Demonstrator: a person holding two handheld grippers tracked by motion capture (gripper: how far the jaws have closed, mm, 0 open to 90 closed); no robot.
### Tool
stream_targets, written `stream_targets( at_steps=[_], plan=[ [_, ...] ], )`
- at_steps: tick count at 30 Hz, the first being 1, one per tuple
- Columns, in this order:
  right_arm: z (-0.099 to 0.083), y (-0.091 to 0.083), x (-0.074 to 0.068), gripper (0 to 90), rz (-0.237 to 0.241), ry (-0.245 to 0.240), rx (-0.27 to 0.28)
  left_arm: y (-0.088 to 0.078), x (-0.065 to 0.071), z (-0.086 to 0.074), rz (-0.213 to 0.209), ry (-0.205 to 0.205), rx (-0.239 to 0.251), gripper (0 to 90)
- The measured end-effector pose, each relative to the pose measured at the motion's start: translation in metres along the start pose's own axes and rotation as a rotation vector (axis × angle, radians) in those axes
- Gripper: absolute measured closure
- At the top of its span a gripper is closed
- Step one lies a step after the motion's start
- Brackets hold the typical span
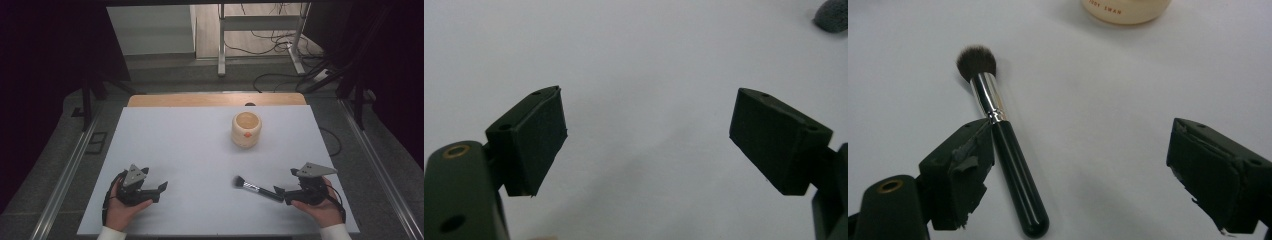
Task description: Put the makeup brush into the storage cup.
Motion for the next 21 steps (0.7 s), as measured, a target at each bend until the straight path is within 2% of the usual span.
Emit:
stream_targets(
  at_steps=[8,14,17,21],
  plan=[
    [0.010,0.000,-0.011,12.3,0.020,-0.032,0.001,0.002,0.001,-0.001,-0.002,-0.001,-0.008,15.5],
    [0.014,0.007,-0.020,11.4,0.030,-0.101,-0.055,0.001,0.003,-0.001,-0.006,0.000,-0.005,15.5],
    [0.020,0.010,-0.024,10.8,0.047,-0.117,-0.072,0.002,0.004,-0.001,-0.007,0.000,-0.006,15.5],
    [0.026,0.012,-0.025,10.2,0.054,-0.113,-0.070,0.002,0.004,-0.002,-0.006,0.001,-0.011,15.5]
  ],
)
Point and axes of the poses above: each handheld gripper's, and its own axes: y roughly forward along the jaws, z roughly out of its top, x roughly to its right, the point moved 6 cm from there along y, roughly forward along the jaws
